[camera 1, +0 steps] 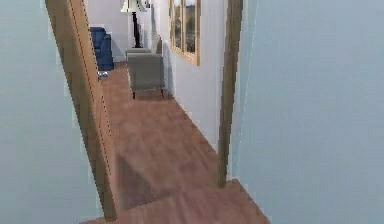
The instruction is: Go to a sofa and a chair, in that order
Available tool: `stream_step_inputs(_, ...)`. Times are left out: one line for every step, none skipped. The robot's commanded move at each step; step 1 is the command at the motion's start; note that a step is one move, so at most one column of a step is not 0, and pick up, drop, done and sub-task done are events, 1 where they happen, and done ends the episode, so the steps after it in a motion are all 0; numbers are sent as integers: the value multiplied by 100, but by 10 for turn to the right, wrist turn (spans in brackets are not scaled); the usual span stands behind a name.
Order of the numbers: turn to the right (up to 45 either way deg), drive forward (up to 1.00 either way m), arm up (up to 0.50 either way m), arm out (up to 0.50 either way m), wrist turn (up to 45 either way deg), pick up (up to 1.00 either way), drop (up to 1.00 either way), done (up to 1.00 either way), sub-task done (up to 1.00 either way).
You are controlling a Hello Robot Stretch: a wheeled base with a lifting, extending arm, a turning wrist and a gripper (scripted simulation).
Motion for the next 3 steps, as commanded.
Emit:
stream_step_inputs(0, 100, 0, 0, 0, 0, 0, 0, 0)
stream_step_inputs(150, 0, 0, 0, 0, 0, 0, 0, 0)
stream_step_inputs(0, 15, 0, 0, 0, 0, 0, 0, 0)
